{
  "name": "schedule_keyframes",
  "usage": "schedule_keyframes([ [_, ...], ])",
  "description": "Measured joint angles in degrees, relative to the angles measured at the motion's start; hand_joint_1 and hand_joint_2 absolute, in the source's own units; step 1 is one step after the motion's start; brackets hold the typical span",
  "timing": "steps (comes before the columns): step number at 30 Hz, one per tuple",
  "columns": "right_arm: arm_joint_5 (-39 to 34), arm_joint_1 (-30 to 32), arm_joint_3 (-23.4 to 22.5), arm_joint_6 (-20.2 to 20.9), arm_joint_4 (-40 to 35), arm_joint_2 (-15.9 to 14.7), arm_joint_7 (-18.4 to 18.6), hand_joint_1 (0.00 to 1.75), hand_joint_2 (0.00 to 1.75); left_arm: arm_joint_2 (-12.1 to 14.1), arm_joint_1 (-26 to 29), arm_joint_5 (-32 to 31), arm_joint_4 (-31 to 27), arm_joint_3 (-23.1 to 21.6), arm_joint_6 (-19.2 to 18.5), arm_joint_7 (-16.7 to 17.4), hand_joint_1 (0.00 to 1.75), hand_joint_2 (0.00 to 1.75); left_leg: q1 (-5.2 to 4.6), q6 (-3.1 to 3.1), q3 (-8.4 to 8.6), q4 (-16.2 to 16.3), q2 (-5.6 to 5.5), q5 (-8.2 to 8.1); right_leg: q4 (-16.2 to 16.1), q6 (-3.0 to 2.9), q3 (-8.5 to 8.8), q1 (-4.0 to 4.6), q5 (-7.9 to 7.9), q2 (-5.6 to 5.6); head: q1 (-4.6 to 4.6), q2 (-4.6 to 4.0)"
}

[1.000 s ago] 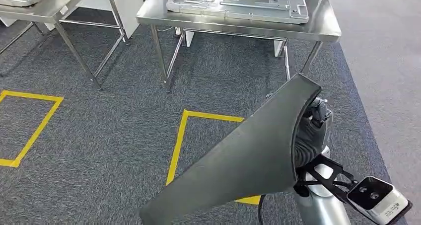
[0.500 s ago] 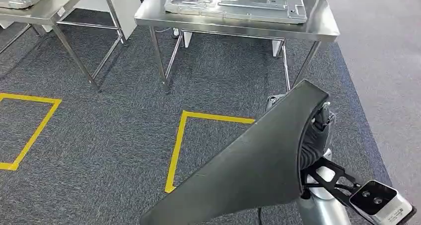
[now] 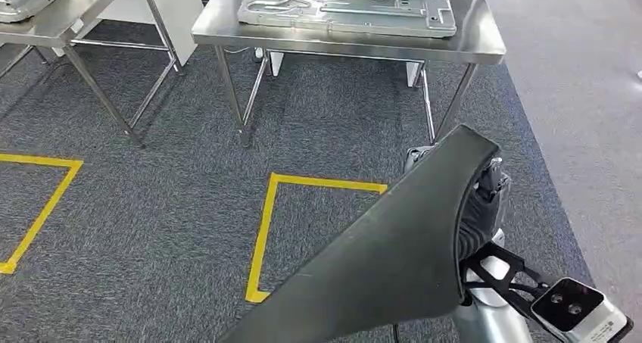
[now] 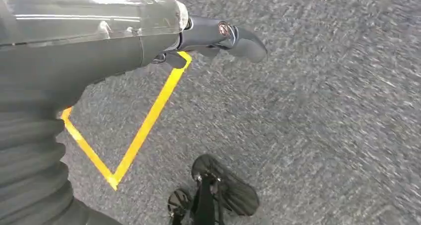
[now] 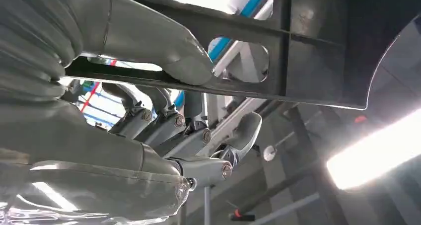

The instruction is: Take the parts from the cabinet and place them on the table.

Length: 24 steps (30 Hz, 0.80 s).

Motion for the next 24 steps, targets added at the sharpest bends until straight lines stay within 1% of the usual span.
schedule_keyframes([
  [1, 0.0, 0.0, 0.0, 0.0, 0.0, 0.0, 0.0, 1.75, 1.75, 0.0, 0.0, 0.0, 0.0, 0.0, 0.0, 0.0, 0.00, 1.75, -0.04, 0.31, -0.02, 0.1, 0.00, -0.15, -0.2, 0.27, 0.06, -0.08, -0.03, 0.01, -0.02, 0.00],
  [2, 0.1, 0.0, 0.0, 0.0, 0.0, 0.0, 0.0, 1.75, 1.75, 0.0, 0.0, 0.0, 0.0, 0.1, 0.0, -0.1, 0.00, 1.75, 0.09, 0.71, 0.12, -0.1, 0.00, -0.11, -0.2, 0.69, 0.21, 0.06, -0.17, 0.01, -0.02, 0.00],
  [3, 0.2, 0.1, 0.0, 0.0, -0.2, 0.0, 0.0, 1.75, 1.75, -0.1, 0.0, -0.1, 0.0, 0.1, 0.0, -0.2, 0.00, 1.75, 0.44, 1.10, 0.55, -0.6, 0.09, 0.10, 0.1, 1.08, 0.36, -0.08, -0.61, -0.05, -0.02, 0.00],
  [4, 0.3, 0.0, 0.0, 0.0, -0.4, 0.0, 0.0, 1.75, 1.75, -0.1, 0.0, -0.2, 0.0, 0.1, -0.1, -0.4, 0.00, 1.75, 0.44, 1.32, 0.76, -0.7, 0.12, -0.02, 1.8, 1.41, -0.28, -0.14, -1.60, -0.28, 0.00, 0.00],
  [5, 0.3, -0.1, 0.0, 0.0, -0.4, 0.0, 0.0, 1.75, 1.75, -0.1, -0.1, -0.3, 0.0, 0.2, -0.1, -0.4, 0.00, 1.75, 0.44, 1.59, 0.82, -0.7, 0.15, -0.11, 5.7, 1.70, -2.34, -0.29, -3.66, -0.33, 0.00, 0.00],
  [6, 0.3, 0.1, 0.0, 0.0, -0.4, 0.0, 0.0, 1.75, 1.75, -0.1, -0.1, -0.4, 0.0, 0.2, -0.2, -0.4, 0.00, 1.75, 0.40, 1.71, 0.85, -0.7, 0.16, -0.20, 10.7, 1.96, -5.08, -0.50, -5.82, -0.34, -0.02, 0.00],
  [7, 0.3, 0.2, 0.0, 0.0, -0.4, 0.0, 0.0, 1.75, 1.75, -0.1, -0.1, -0.4, 0.0, 0.2, -0.2, -0.4, 0.00, 1.75, 0.37, 1.78, 0.85, -0.7, 0.17, -0.33, 15.4, 2.14, -7.86, -0.57, -7.41, -0.35, -0.02, 0.00],
  [8, 0.3, 0.3, 0.0, 0.0, -0.4, 0.0, 0.0, 1.75, 1.75, -0.1, 0.0, -0.4, 0.0, 0.2, -0.2, -0.4, 0.00, 1.75, 0.37, 1.73, 0.90, -0.7, 0.18, -0.43, 18.2, 2.20, -9.73, -0.63, -7.67, -0.37, -0.02, 0.00],
  [9, 0.3, 0.4, 0.0, 0.0, -0.4, 0.0, 0.0, 1.75, 1.75, -0.1, 0.0, -0.4, 0.0, 0.2, -0.2, -0.4, 0.00, 1.75, 0.38, 1.71, 1.09, -0.7, 0.17, -0.63, 18.1, 2.24, -10.26, -0.72, -6.40, -0.41, -0.02, 0.00],
  [10, 0.3, 0.4, 0.0, 0.0, -0.4, 0.0, 0.0, 1.75, 1.75, -0.1, 0.0, -0.4, 0.0, 0.2, -0.2, -0.4, 0.00, 1.75, 0.38, 1.63, 1.40, -0.7, 0.14, -0.84, 15.4, 2.20, -9.31, -0.80, -4.02, -0.49, -0.02, 0.00],
  [11, 0.3, 0.4, 0.0, 0.0, -0.5, 0.0, 0.0, 1.75, 1.75, -0.1, 0.0, -0.5, 0.0, 0.2, -0.2, -0.5, 0.00, 1.75, 0.38, 1.49, 1.86, -0.7, 0.11, -1.10, 10.4, 2.05, -7.13, -0.86, -0.86, -0.62, 0.00, 0.00],
  [12, 0.3, 0.4, 0.0, 0.0, -0.5, 0.0, 0.0, 1.75, 1.75, -0.2, 0.0, -0.6, 0.0, 0.2, -0.2, -0.5, 0.00, 1.75, 0.38, 1.30, 2.37, -0.7, 0.11, -1.41, 4.7, 1.80, -4.47, -0.86, 2.08, -0.78, 0.00, 0.00],
  [13, 0.3, 0.3, 0.0, 0.1, -0.5, 0.0, 0.0, 1.75, 1.75, -0.2, 0.0, -0.7, 0.0, 0.2, -0.2, -0.5, 0.00, 1.75, 0.35, 1.00, 2.54, -0.7, 0.11, -1.66, 1.0, 1.45, -2.89, -0.74, 2.65, -1.19, 0.00, 0.00],
  [14, 0.3, 0.2, -0.1, 0.1, -0.5, 0.0, 0.0, 1.75, 1.75, -0.2, -0.1, -0.8, 0.0, 0.3, -0.2, -0.6, 0.00, 1.75, 0.05, 0.54, 2.43, -0.4, 0.10, -1.97, 0.2, 1.18, -2.59, -0.30, 2.08, -1.16, 0.00, 0.00],
  [17, 0.3, 0.3, -0.1, 0.1, -0.5, 0.0, 0.0, 1.75, 1.75, -0.2, -0.1, -0.9, 0.0, 0.3, -0.2, -0.6, 0.00, 1.75, 0.17, -0.43, 2.85, -1.0, 0.38, -2.17, 0.4, 0.23, -2.72, -0.04, 1.73, -0.72, -0.02, 0.00],
  [18, 0.3, 0.3, -0.1, 0.1, -0.8, 0.0, 0.0, 1.75, 1.75, -0.2, -0.2, -0.9, -0.1, 0.4, -0.2, -0.6, 0.00, 1.75, 0.08, -0.87, 3.06, -0.9, 0.33, -2.57, -0.4, -0.20, -1.96, -0.65, 1.97, -0.60, -0.02, 0.00],
  [19, 0.3, 0.2, -0.1, 0.1, -0.9, 0.1, 0.0, 1.75, 1.75, -0.2, -0.2, -0.9, -0.1, 0.5, -0.2, -0.8, 0.00, 1.75, 0.26, -1.00, 2.93, 0.5, 0.27, -3.20, -0.8, -0.54, -1.30, -0.61, 1.84, -0.69, -0.06, 0.00],
  [20, 0.3, 0.1, -0.1, 0.1, -0.9, 0.2, 0.0, 1.75, 1.75, -0.2, -0.2, -0.9, -0.1, 0.6, -0.2, -0.8, 0.00, 1.75, 0.29, -1.10, 1.21, 4.0, 0.25, -5.03, -0.8, -0.95, -1.01, -0.59, 1.63, -0.78, -0.04, 0.00],
  [21, 0.3, 0.2, -0.1, 0.1, -0.9, 0.3, 0.0, 1.75, 1.75, -0.2, -0.2, -0.9, -0.1, 0.6, -0.2, -0.8, 0.00, 1.75, 0.30, -1.28, -1.36, 8.8, 0.26, -7.09, -0.7, -1.23, -0.80, -0.50, 1.42, -0.78, -0.07, 0.00],
  [22, 0.3, 0.3, -0.1, 0.1, -0.9, 0.3, 0.0, 1.75, 1.75, -0.2, -0.1, -0.9, -0.1, 0.7, -0.2, -0.8, 0.00, 1.75, 0.29, -1.44, -4.02, 13.4, 0.25, -8.79, -0.7, -1.38, -0.65, -0.37, 1.17, -0.77, -0.04, 0.00],
  [23, 0.3, 0.3, -0.1, 0.1, -0.9, 0.3, 0.0, 1.75, 1.75, -0.2, 0.0, -0.9, -0.1, 0.7, -0.2, -0.8, 0.00, 1.75, 0.29, -1.53, -6.25, 16.8, 0.26, -9.52, -0.6, -1.46, -0.54, -0.30, 0.96, -0.70, -0.04, 0.00],
  [24, 0.3, 0.4, -0.1, 0.1, -0.9, 0.3, 0.0, 1.75, 1.75, -0.2, 0.1, -0.9, -0.1, 0.7, -0.2, -0.8, 0.00, 1.75, 0.29, -1.53, -7.35, 17.5, 0.26, -8.60, -0.5, -1.44, -0.31, -0.22, 0.66, -0.53, -0.07, 0.00],
])
